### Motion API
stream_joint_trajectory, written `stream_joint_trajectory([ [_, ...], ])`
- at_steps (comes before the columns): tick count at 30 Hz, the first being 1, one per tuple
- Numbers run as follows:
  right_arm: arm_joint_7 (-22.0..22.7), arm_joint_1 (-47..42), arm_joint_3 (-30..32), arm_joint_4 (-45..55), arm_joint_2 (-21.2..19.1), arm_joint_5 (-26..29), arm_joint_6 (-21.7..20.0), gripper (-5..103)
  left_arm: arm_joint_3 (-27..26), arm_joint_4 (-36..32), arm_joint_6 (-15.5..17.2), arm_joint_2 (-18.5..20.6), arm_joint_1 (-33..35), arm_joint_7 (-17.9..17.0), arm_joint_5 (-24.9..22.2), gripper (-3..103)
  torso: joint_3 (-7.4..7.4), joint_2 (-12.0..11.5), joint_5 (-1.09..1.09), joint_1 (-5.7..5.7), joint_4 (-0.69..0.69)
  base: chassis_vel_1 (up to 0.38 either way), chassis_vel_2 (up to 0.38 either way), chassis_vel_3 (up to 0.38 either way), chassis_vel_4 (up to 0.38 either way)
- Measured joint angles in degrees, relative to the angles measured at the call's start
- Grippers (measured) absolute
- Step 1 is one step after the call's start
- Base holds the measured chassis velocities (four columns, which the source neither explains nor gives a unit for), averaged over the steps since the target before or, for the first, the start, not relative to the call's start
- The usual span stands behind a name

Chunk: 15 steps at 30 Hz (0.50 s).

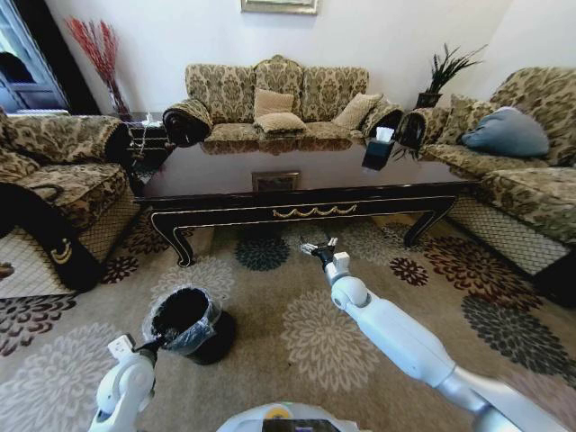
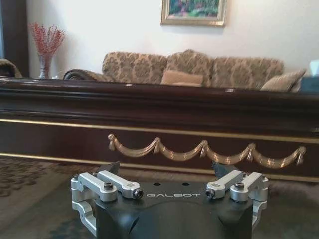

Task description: Move to the front of the table and pick up the trash from the floor, then place it into the trash bin.

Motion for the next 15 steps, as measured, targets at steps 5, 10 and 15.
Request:
stream_joint_trajectory([
  [5, -1.2, -1.6, 2.7, 2.0, -0.8, 1.8, -1.2, 100, -0.6, -3.9, -11.5, 0.2, 3.4, 9.0, 12.5, 47, -0.01, 0.0, 0.02, 0.00, 0.02, 0.000, 0.000, 0.000, 0.000],
  [10, -0.3, -3.7, 6.8, 2.8, -0.8, 1.9, -1.4, 100, -2.3, -8.9, -18.3, -0.2, 6.5, 14.8, 20.9, 64, -0.01, 0.0, 0.02, 0.00, 0.02, 0.000, 0.000, 0.000, 0.000],
  [15, 0.4, -8.6, 11.7, 3.9, -0.7, -5.8, 2.3, 100, -3.9, -11.5, -22.6, -3.0, 8.5, 17.4, 28.5, 80, 0.00, 0.0, 0.03, 0.00, 0.01, 0.000, 0.000, 0.000, 0.000],
])
